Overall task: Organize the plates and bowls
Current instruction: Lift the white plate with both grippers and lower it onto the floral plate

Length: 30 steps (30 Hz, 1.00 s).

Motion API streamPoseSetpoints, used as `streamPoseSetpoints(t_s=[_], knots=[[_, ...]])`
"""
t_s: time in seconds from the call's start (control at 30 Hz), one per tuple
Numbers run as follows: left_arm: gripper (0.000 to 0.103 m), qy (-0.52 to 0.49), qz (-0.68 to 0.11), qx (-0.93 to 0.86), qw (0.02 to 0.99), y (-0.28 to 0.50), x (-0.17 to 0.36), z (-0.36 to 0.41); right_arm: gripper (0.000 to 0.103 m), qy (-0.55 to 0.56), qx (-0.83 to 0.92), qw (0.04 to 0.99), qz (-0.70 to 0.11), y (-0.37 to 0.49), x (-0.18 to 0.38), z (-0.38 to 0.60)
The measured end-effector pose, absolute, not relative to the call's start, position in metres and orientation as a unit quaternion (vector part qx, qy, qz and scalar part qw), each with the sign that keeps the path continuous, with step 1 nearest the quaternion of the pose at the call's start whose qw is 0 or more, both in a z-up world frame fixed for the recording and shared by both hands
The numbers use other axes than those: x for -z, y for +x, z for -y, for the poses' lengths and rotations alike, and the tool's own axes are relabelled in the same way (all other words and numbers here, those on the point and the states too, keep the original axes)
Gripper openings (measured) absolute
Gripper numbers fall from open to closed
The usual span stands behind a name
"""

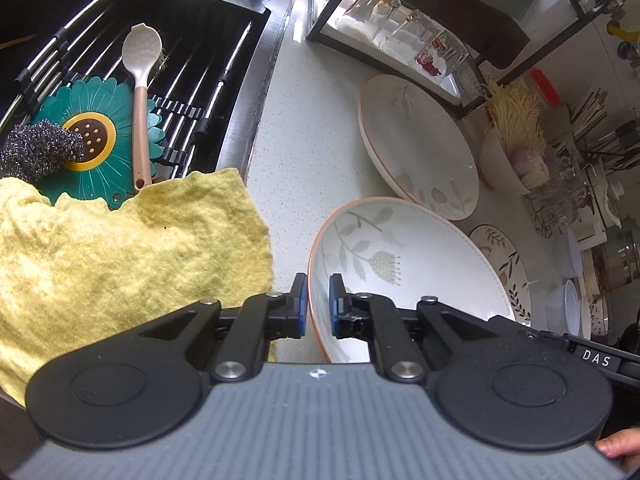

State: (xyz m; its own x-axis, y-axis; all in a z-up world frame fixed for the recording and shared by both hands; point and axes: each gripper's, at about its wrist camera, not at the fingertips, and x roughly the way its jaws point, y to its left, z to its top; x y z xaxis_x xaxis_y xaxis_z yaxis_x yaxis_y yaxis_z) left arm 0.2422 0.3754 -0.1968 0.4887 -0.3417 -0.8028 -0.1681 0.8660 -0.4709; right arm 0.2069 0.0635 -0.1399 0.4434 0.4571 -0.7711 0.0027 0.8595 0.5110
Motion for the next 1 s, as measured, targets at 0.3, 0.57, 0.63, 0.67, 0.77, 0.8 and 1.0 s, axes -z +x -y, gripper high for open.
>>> streamPoseSetpoints(t_s=[0.3, 0.57, 0.63, 0.67, 0.77, 0.8, 1.0], knots=[[0.012, -0.271, -0.474, 0.044, 0.837, 0.222, 0.166, -0.355, 0.016, 0.208, -0.174, 0.831, -0.485, 0.204, 0.108, -0.042], [0.013, -0.277, -0.461, 0.054, 0.841, 0.197, 0.147, -0.312, 0.016, 0.175, -0.19, 0.848, -0.463, 0.186, 0.079, -0.008], [0.013, -0.279, -0.461, 0.06, 0.84, 0.192, 0.143, -0.301, 0.016, 0.18, -0.188, 0.85, -0.458, 0.179, 0.073, 0.003], [0.013, -0.276, -0.461, 0.061, 0.841, 0.19, 0.141, -0.296, 0.016, 0.183, -0.188, 0.85, -0.457, 0.177, 0.071, 0.008], [0.013, -0.272, -0.461, 0.069, 0.842, 0.186, 0.135, -0.283, 0.016, 0.186, -0.187, 0.852, -0.452, 0.173, 0.068, 0.021], [0.013, -0.27, -0.46, 0.071, 0.843, 0.186, 0.134, -0.279, 0.016, 0.187, -0.185, 0.854, -0.45, 0.173, 0.068, 0.026], [0.013, -0.255, -0.467, 0.075, 0.844, 0.201, 0.137, -0.256, 0.016, 0.191, -0.181, 0.859, -0.44, 0.182, 0.076, 0.046]])
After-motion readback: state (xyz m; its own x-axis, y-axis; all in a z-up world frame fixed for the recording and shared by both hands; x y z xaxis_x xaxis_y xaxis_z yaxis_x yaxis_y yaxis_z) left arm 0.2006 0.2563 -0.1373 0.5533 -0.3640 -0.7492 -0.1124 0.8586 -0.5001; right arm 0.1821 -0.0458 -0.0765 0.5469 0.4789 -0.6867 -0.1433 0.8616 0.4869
